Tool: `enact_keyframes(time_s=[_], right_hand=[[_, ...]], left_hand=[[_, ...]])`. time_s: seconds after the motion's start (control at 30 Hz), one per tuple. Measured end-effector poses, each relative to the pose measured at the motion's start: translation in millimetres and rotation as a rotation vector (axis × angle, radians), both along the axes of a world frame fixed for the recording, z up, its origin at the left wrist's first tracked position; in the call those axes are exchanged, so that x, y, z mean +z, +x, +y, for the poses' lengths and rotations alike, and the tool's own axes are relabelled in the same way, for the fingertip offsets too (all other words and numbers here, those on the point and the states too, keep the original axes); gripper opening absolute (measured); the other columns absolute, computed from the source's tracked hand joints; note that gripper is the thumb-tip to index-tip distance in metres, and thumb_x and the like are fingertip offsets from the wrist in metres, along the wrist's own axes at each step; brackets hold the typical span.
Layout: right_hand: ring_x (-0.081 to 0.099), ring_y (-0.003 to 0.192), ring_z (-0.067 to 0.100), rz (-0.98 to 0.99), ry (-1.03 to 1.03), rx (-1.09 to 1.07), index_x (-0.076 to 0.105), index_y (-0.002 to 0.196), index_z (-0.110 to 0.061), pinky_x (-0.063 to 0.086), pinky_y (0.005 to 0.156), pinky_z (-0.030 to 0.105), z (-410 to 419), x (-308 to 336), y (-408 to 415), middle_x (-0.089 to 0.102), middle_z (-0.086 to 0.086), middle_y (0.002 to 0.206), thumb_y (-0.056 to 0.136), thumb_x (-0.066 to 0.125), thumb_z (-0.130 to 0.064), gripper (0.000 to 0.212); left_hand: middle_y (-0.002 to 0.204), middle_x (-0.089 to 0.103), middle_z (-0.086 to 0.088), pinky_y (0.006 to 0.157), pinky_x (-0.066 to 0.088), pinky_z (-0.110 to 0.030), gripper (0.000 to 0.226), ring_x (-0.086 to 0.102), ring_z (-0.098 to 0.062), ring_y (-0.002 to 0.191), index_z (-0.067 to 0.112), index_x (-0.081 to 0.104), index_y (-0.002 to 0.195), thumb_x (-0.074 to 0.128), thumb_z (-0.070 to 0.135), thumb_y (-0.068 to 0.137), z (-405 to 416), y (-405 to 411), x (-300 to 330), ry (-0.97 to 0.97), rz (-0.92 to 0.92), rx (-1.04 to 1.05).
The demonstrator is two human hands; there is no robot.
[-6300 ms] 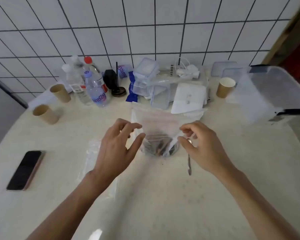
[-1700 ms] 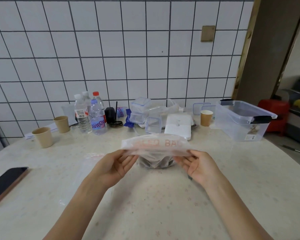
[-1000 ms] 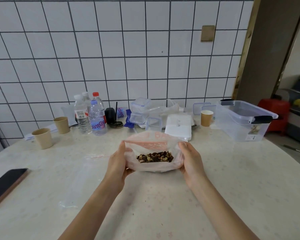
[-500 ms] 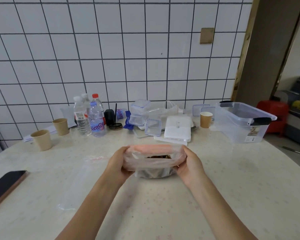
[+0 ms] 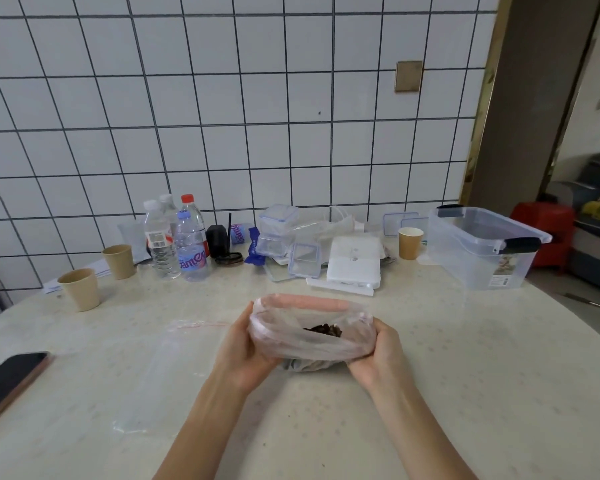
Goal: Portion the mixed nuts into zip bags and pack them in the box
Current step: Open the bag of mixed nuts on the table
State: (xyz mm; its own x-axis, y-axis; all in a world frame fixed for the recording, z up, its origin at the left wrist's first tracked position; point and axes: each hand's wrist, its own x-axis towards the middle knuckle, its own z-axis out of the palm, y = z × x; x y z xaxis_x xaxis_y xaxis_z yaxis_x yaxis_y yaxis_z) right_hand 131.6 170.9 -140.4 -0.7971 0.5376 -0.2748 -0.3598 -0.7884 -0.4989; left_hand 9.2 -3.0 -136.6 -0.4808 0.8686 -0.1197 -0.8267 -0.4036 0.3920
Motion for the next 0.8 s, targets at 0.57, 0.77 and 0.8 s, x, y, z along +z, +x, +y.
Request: enact_keyframes(time_s=[0.57, 0.77, 0.8], right_hand=[[0.055, 0.054, 0.021, -0.862, 1.129, 0.109, 0.059, 0.082, -0.010, 0.041, 0.050, 0.030, 12, 14, 48, 0.065, 0.006, 0.062, 0.079, 0.081, -0.050, 0.046], [0.076, 0.085, 0.035, -0.595, 0.895, 0.049, 0.073, 0.094, 0.006, 0.064, 0.075, 0.041, 8, 4, 47, 0.076, 0.027, 0.098, 0.088, 0.067, 0.007, 0.008], [0.077, 0.087, 0.032, -0.524, 0.795, 0.055, 0.073, 0.097, 0.006, 0.065, 0.077, 0.039, 7, 2, 46, 0.077, 0.025, 0.100, 0.090, 0.066, 0.008, 0.010]], left_hand=[[0.088, 0.072, -0.005, 0.057, 0.056, -0.032, 0.053, 0.076, -0.021, 0.079, 0.013, 0.059, 0.100, 0.067, 0.065, 0.088, -31, 22, 20, -1.294, 1.146, 0.294], [0.103, 0.077, -0.020, 0.068, 0.065, -0.036, 0.012, 0.077, -0.022, 0.074, 0.000, 0.071, 0.102, 0.070, 0.011, 0.097, -33, 24, 8, -0.860, 0.809, 0.331], [0.103, 0.078, -0.019, 0.069, 0.065, -0.035, 0.010, 0.076, -0.023, 0.076, 0.000, 0.072, 0.102, 0.067, 0.008, 0.098, -33, 24, 7, -0.747, 0.692, 0.307]])
